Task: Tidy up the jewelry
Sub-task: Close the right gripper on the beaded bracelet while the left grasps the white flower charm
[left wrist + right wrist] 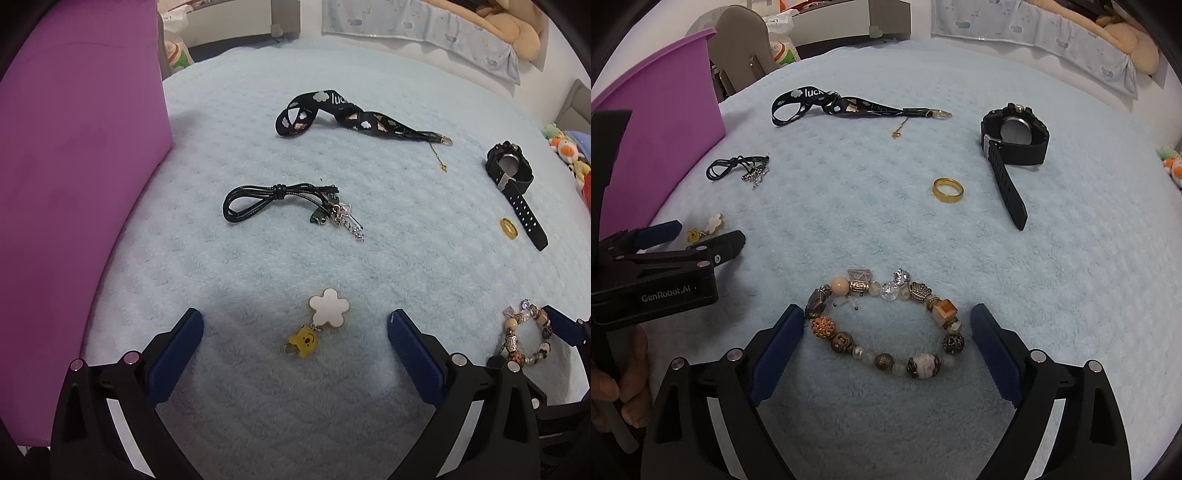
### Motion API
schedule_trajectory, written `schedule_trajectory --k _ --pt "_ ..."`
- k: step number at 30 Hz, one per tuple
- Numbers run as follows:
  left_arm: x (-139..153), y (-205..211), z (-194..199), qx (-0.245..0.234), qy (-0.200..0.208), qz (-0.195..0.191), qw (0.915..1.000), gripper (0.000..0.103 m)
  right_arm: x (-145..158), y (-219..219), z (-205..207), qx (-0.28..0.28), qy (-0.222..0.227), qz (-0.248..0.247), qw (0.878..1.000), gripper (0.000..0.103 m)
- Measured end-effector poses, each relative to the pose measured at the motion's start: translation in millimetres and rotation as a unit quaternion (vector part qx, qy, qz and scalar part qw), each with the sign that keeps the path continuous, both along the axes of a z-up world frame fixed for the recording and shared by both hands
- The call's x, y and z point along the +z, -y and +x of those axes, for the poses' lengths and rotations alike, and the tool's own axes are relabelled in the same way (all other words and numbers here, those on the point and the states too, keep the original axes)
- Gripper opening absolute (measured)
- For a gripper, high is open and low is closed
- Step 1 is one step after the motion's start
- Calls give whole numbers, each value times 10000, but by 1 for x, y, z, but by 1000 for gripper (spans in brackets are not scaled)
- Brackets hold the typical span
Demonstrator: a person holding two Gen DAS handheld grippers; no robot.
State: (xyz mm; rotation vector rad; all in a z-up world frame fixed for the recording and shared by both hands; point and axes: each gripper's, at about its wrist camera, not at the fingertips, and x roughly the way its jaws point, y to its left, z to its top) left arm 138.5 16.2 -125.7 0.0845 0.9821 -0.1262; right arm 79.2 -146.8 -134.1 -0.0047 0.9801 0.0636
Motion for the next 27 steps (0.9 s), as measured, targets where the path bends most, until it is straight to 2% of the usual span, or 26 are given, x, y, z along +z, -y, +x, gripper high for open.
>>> schedule_trajectory --k 6,9,13,16,18,21,23,24,26,27 --pt "2 1 -4 17 131 33 9999 95 -1 -2 -1 -2 27 -63 10000 86" --pt "3 3 -8 -52 149 10 9999 89 0 -3 -2 7 29 -71 10000 83" --pt "5 -3 -7 22 122 -207 9997 80 3 0 -6 -53 31 37 10000 72" --pt "6 -5 -9 69 156 -179 9997 71 5 0 -7 -84 83 -19 9999 57" --pt "7 -4 -10 53 190 -142 9997 67 6 0 -8 -52 96 -33 9999 54" --pt "8 -2 -13 -18 253 -113 9996 56 8 -5 -10 57 146 -108 9998 39" --pt "9 -1 -15 -84 276 -112 9995 38 9 -7 -12 73 173 -178 9997 21" --pt "10 0 -16 -123 284 -94 9995 36 10 -6 -12 68 164 -137 9997 20" --pt "10 0 -17 -159 285 -101 9994 23 10 -2 -13 39 142 -8 9999 19" --pt "11 0 -18 -192 267 -150 9993 20 11 -1 -13 28 134 41 9999 19"
